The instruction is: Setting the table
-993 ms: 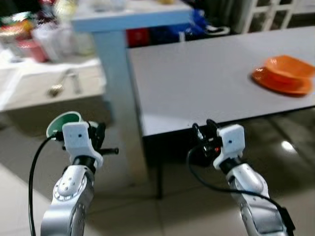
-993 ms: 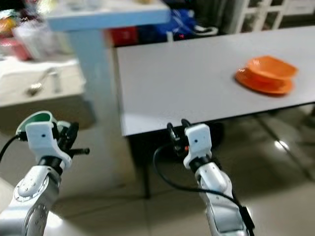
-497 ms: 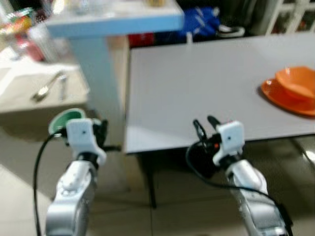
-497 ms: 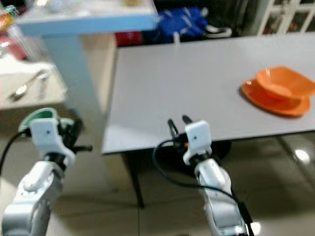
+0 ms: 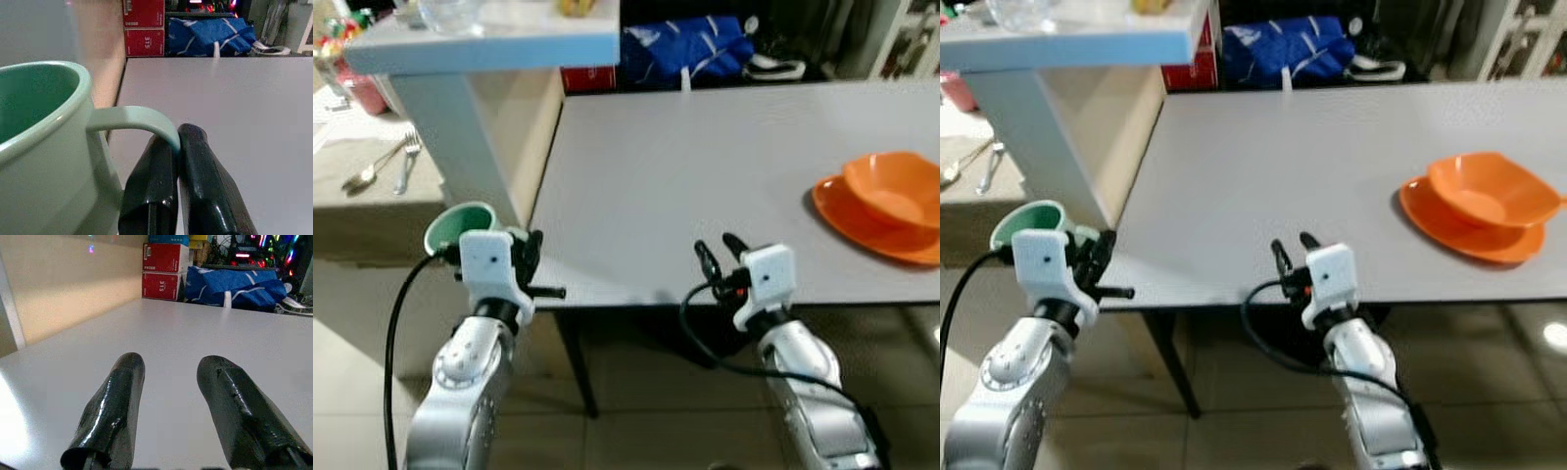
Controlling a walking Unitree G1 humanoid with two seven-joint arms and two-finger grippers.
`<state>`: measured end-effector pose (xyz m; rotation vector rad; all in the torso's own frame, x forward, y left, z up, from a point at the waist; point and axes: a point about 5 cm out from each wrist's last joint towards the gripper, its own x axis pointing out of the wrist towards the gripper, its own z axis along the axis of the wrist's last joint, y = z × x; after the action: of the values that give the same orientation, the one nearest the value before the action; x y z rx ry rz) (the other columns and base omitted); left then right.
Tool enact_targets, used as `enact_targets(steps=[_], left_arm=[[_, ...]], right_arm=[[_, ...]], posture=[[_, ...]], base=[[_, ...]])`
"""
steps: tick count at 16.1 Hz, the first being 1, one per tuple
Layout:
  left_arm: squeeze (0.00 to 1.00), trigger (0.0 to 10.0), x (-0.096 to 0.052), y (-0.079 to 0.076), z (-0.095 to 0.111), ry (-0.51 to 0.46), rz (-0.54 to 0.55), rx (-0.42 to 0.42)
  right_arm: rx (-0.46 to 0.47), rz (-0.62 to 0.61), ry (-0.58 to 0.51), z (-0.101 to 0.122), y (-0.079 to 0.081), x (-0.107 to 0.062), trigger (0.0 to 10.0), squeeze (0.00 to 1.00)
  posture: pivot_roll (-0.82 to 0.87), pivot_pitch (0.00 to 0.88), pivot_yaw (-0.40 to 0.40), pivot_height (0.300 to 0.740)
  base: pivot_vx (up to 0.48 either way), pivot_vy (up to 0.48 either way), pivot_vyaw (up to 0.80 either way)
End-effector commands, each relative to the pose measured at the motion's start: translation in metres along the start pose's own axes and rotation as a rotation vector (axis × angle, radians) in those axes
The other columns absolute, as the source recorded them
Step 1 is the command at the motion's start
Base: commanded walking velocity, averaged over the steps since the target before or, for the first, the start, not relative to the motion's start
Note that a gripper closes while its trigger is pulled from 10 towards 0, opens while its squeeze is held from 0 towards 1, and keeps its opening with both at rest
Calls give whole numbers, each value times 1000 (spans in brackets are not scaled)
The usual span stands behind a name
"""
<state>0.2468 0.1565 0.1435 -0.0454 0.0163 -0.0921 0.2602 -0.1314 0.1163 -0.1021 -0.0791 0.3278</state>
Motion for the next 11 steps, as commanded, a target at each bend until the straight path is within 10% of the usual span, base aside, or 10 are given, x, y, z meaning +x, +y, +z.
enact_targets(steps=[1,11], left_arm=[[0,0,2,-2,6,-25,-14,1],[0,0,15,3,3,-9,-42,14]], right_arm=[[-12,-10,8,-1,-4,-1,10000,0],[-34,-4,0,-1,-6,0,10000,0]], posture=[[-161,0,104,740],[-177,0,101,740]], base=[[0,-472,0],[49,-451,0]])
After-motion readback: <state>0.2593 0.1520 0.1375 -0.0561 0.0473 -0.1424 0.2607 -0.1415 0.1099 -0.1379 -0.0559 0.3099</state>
